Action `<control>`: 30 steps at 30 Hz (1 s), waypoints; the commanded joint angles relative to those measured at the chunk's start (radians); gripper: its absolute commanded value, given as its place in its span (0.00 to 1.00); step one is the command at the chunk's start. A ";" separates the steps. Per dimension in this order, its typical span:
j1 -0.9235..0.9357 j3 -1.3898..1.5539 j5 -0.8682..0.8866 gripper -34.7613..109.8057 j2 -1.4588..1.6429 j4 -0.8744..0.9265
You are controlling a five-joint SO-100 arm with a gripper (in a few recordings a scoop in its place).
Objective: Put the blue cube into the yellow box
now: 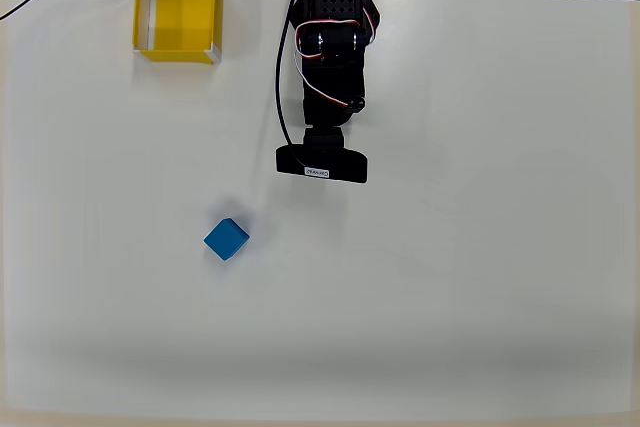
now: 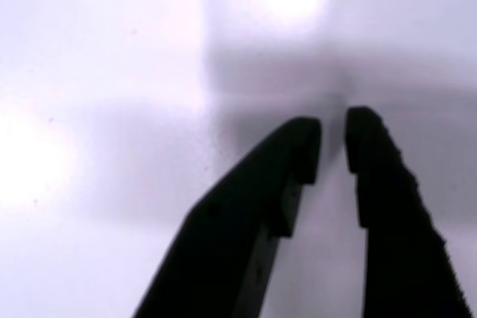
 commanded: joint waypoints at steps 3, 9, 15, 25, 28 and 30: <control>-0.011 0.029 -0.009 0.24 0.025 0.017; -0.011 0.029 -0.012 0.24 0.025 0.017; -0.014 0.029 -0.057 0.24 0.025 0.017; -0.012 -0.173 -0.034 0.24 -0.129 -0.057; -0.015 -0.374 0.025 0.25 -0.304 -0.089; -0.006 -0.465 0.069 0.28 -0.391 -0.141</control>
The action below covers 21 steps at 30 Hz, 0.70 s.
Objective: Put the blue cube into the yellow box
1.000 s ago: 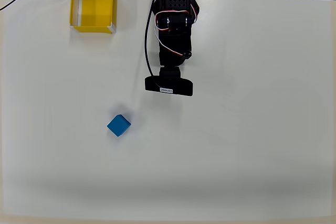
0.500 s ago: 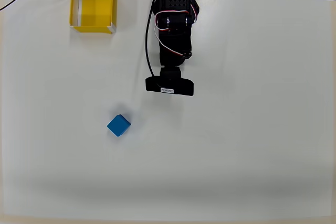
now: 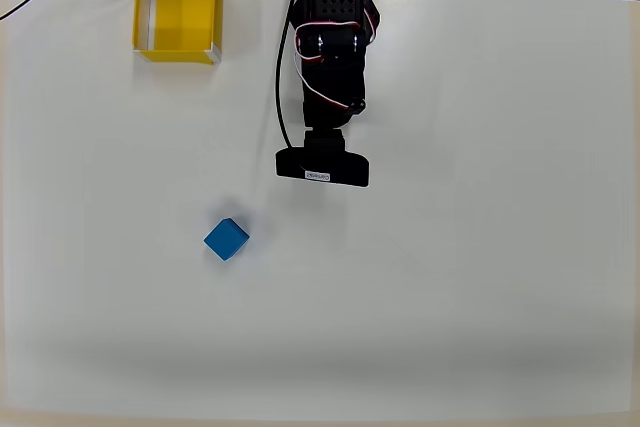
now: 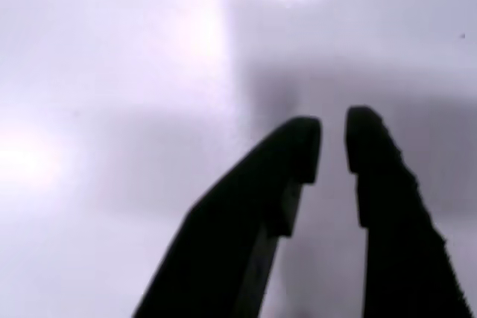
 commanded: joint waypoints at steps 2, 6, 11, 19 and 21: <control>0.014 -0.325 0.083 0.32 -0.206 -0.130; 0.060 -0.368 0.086 0.44 -0.347 -0.284; 0.118 -0.453 0.080 0.52 -0.552 -0.459; 0.233 -0.675 0.003 0.58 -0.911 -0.621; 0.288 -0.712 -0.005 0.58 -0.976 -0.673</control>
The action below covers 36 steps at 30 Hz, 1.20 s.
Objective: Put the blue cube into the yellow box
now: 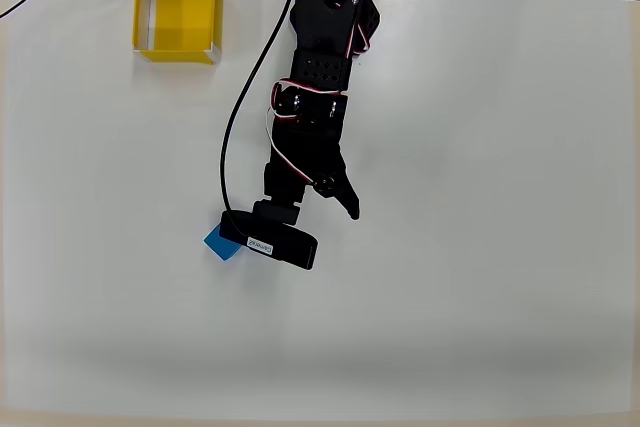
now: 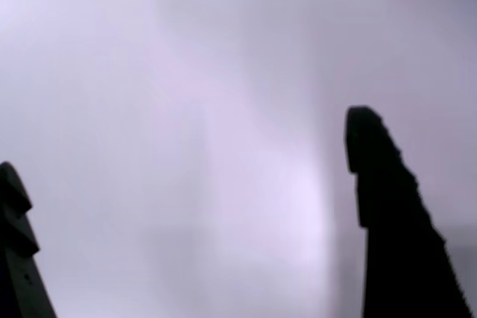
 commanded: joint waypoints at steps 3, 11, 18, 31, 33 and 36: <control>0.183 -0.204 -0.058 0.59 -0.127 -0.097; 0.373 -0.229 -0.121 0.60 -0.247 -0.225; 0.422 -0.351 -0.106 0.61 -0.403 -0.273; 0.370 -0.469 -0.044 0.60 -0.583 -0.390; 0.364 -0.466 -0.041 0.59 -0.597 -0.396; 0.357 -0.463 -0.026 0.58 -0.617 -0.411</control>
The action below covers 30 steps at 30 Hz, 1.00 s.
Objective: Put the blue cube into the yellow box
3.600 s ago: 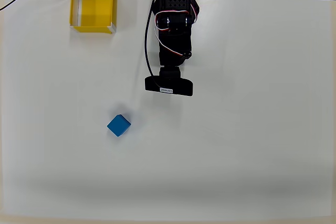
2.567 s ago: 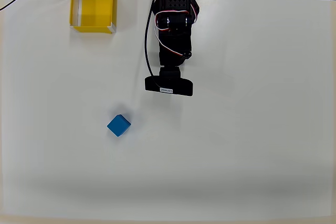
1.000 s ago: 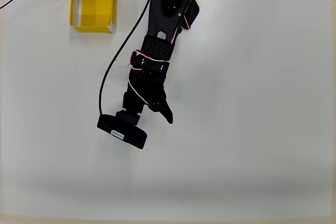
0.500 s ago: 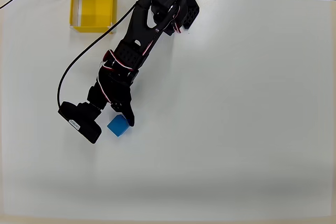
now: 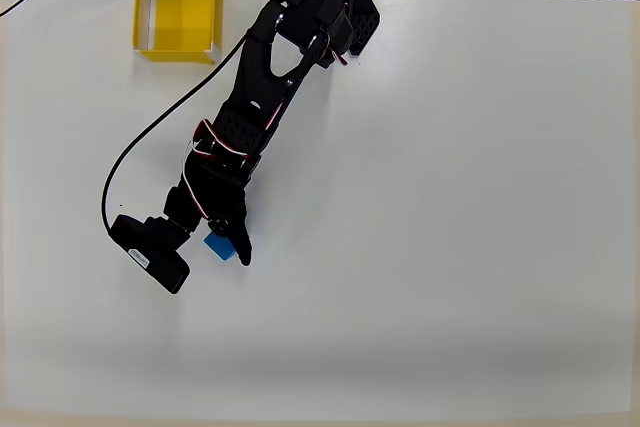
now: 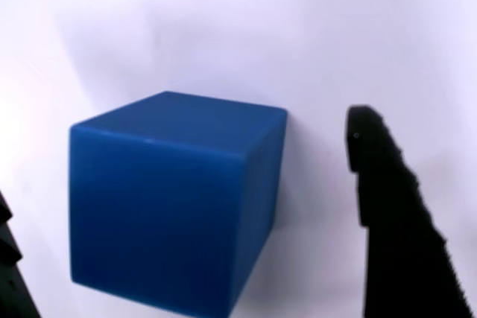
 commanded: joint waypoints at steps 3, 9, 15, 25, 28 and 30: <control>-0.005 -0.101 0.017 0.58 0.025 -0.038; -0.006 -0.089 0.021 0.56 0.026 -0.023; -0.008 -0.072 0.020 0.53 0.028 -0.025; -0.017 -0.037 0.018 0.45 0.043 -0.044; -0.018 -0.025 0.020 0.44 0.052 -0.054; -0.021 -0.014 0.021 0.43 0.058 -0.055</control>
